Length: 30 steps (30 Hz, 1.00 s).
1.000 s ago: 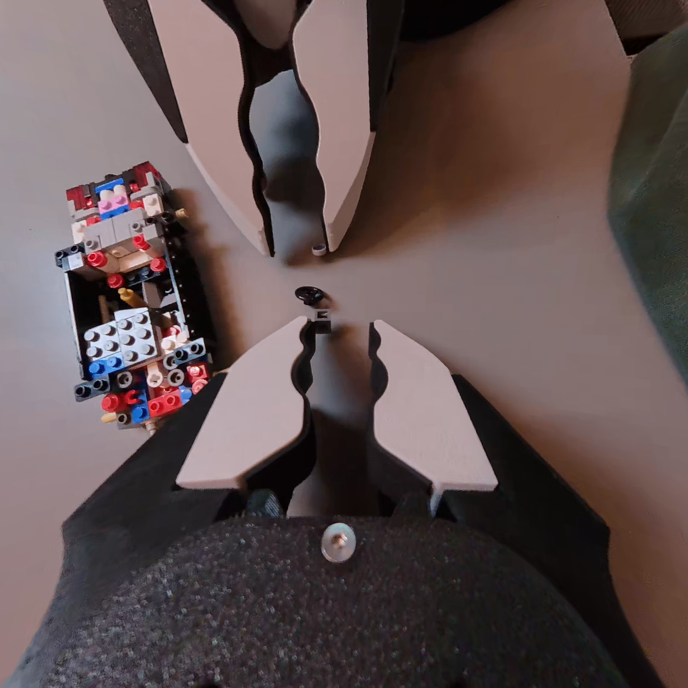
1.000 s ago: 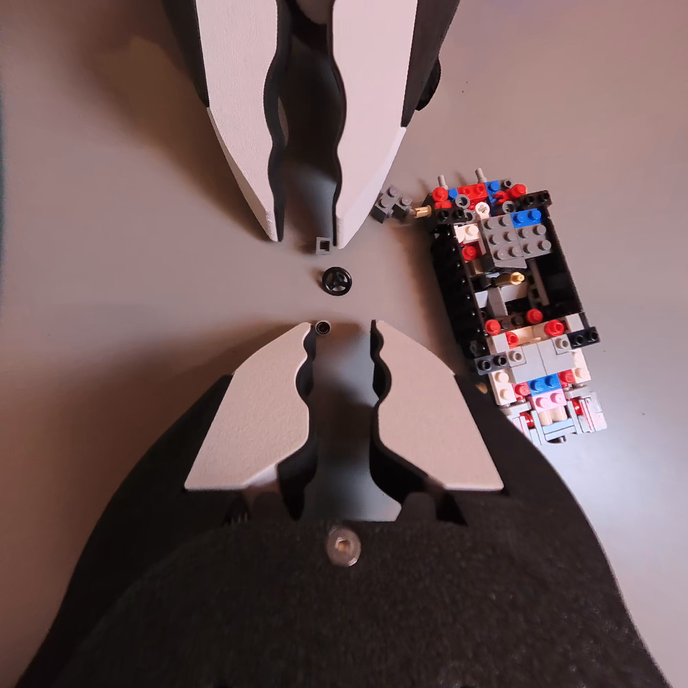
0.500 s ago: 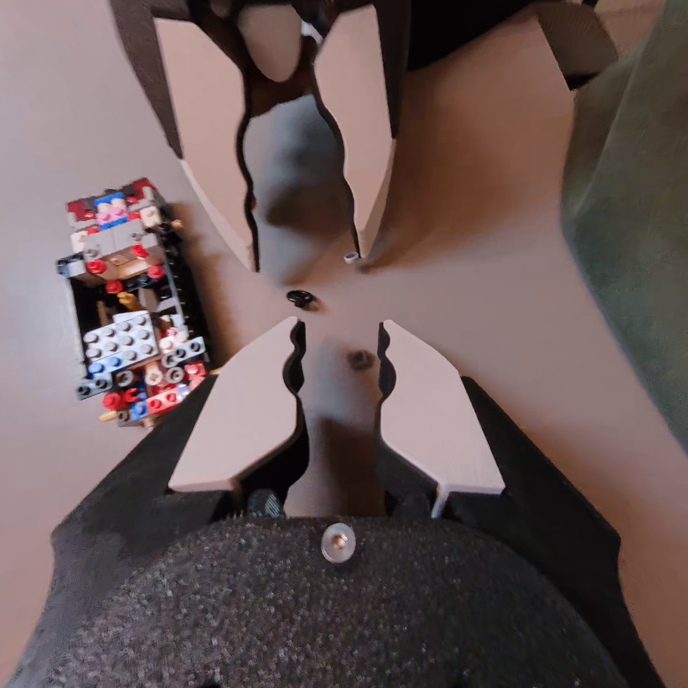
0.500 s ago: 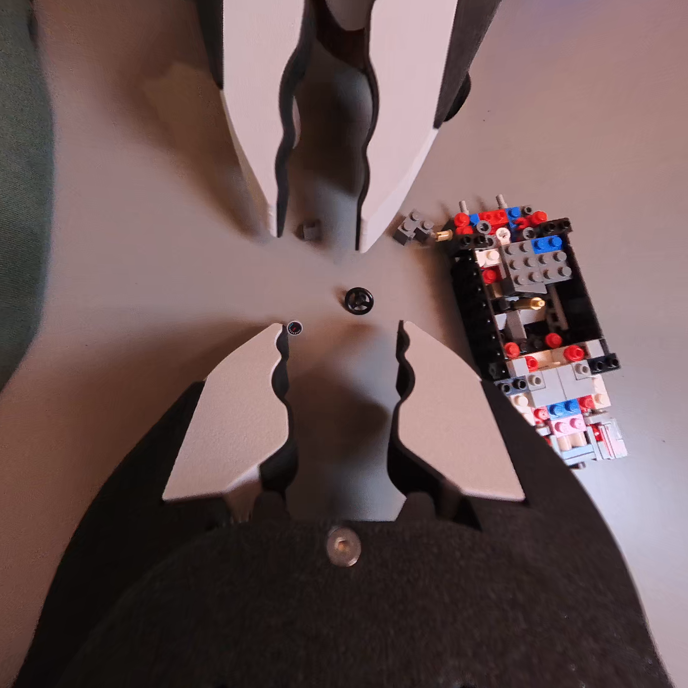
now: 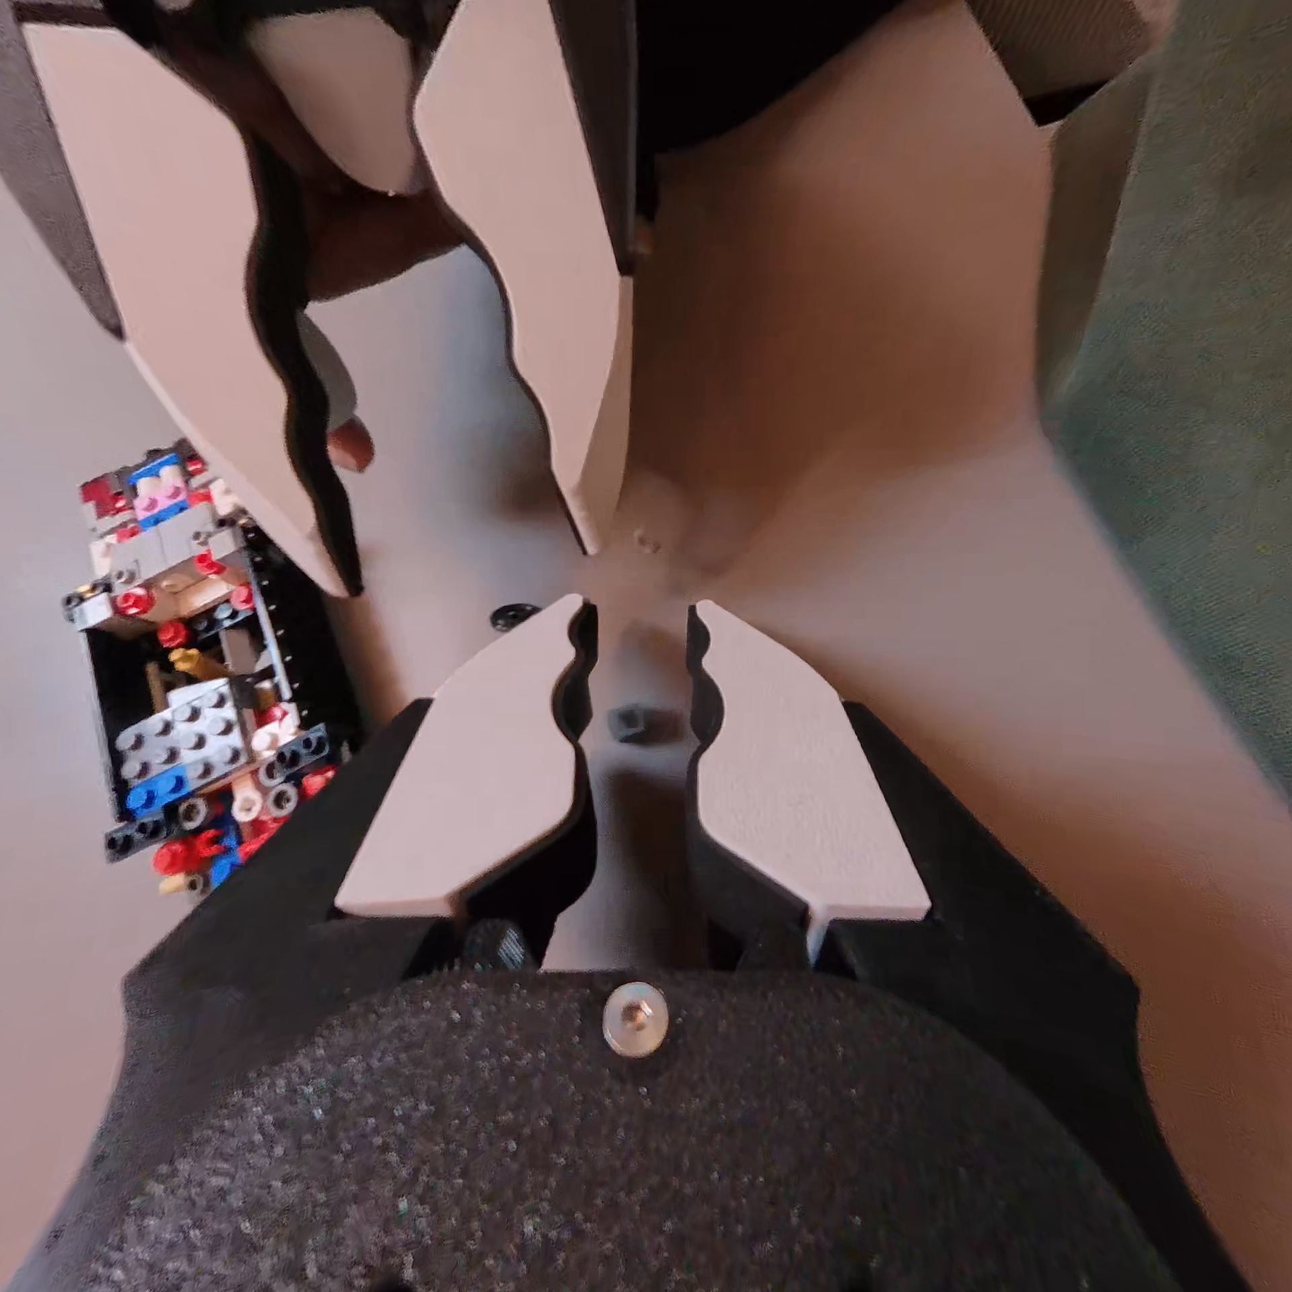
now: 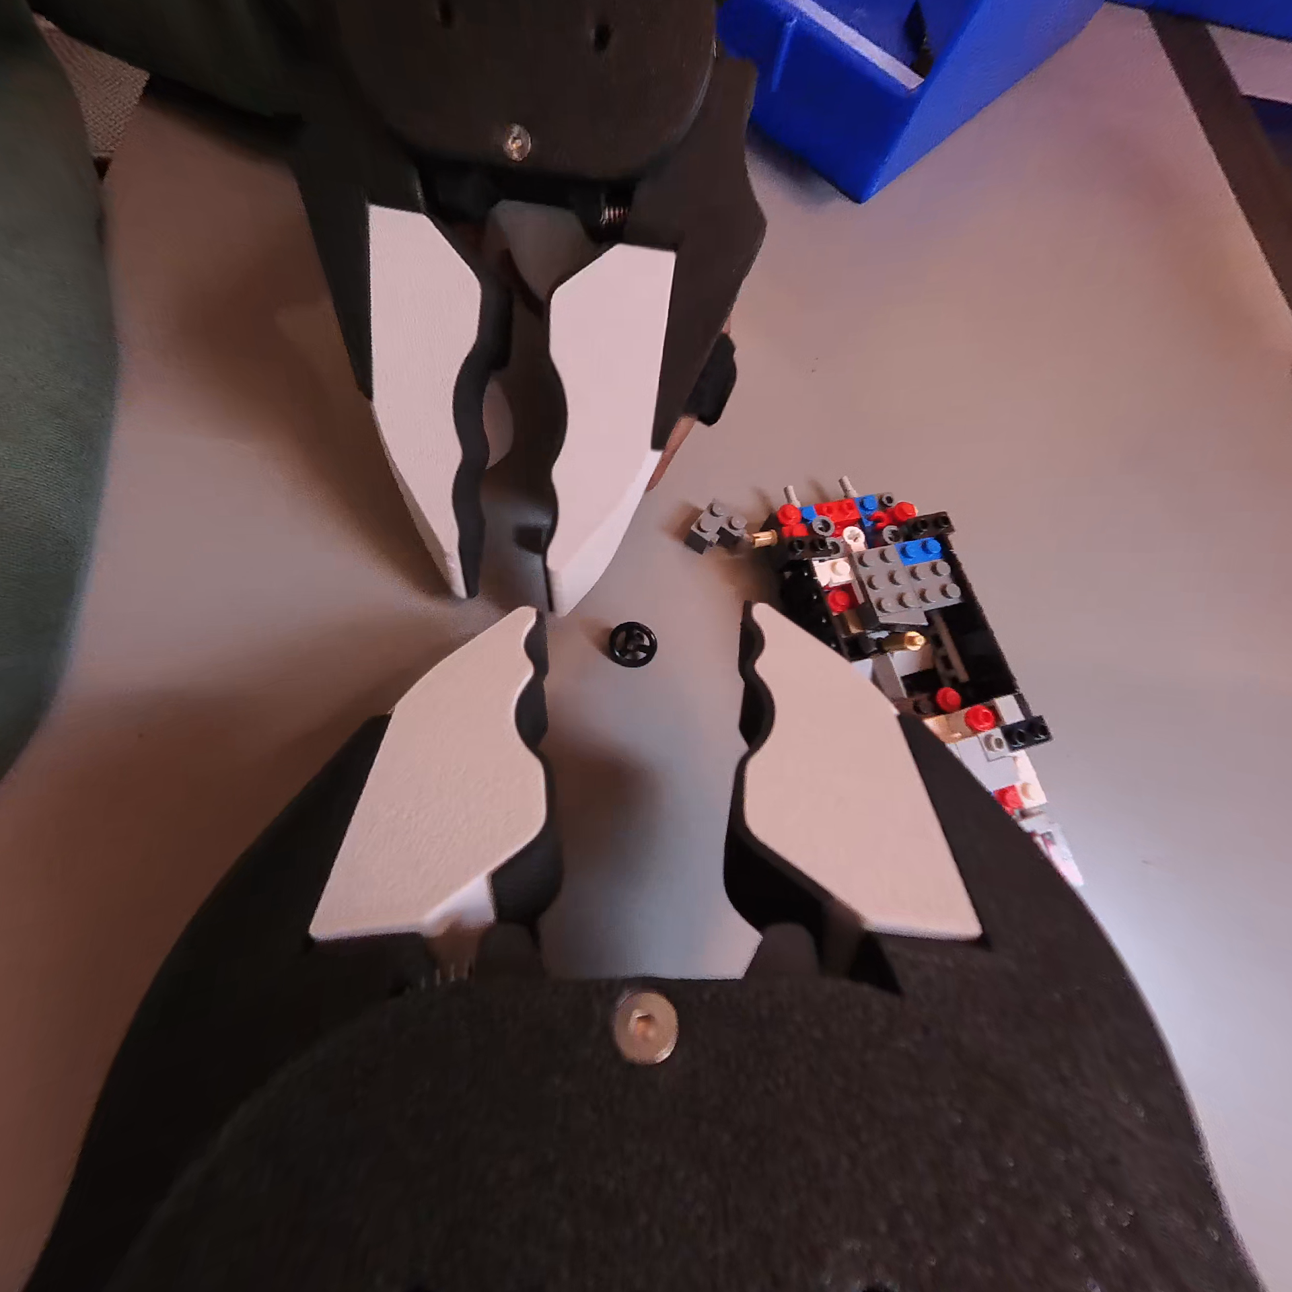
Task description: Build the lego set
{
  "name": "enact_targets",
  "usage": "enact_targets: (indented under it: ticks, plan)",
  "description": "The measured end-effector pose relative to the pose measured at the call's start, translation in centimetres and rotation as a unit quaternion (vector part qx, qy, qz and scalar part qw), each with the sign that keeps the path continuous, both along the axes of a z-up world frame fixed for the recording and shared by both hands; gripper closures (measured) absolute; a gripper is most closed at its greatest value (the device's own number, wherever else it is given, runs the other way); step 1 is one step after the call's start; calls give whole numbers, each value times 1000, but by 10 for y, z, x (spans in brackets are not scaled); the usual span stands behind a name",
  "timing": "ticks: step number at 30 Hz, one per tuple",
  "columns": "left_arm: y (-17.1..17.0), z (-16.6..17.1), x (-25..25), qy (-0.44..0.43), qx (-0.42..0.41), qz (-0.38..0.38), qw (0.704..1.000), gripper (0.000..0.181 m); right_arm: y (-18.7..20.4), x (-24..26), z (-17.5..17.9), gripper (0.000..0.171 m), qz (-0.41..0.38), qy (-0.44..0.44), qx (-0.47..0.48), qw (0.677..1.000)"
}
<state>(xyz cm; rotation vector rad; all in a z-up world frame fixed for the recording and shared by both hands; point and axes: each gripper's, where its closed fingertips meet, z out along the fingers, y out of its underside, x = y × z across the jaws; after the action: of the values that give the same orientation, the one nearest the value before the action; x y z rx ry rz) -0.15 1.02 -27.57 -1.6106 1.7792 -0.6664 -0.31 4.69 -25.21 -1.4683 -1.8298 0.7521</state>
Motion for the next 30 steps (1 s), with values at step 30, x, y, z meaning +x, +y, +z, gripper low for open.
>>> enact_targets:
  ticks: [30]
  plan:
    - [48, -2, -42, 50, -27, 151, 987, 162, 13, 0, 5, 136, -26, 37, -15, 999]
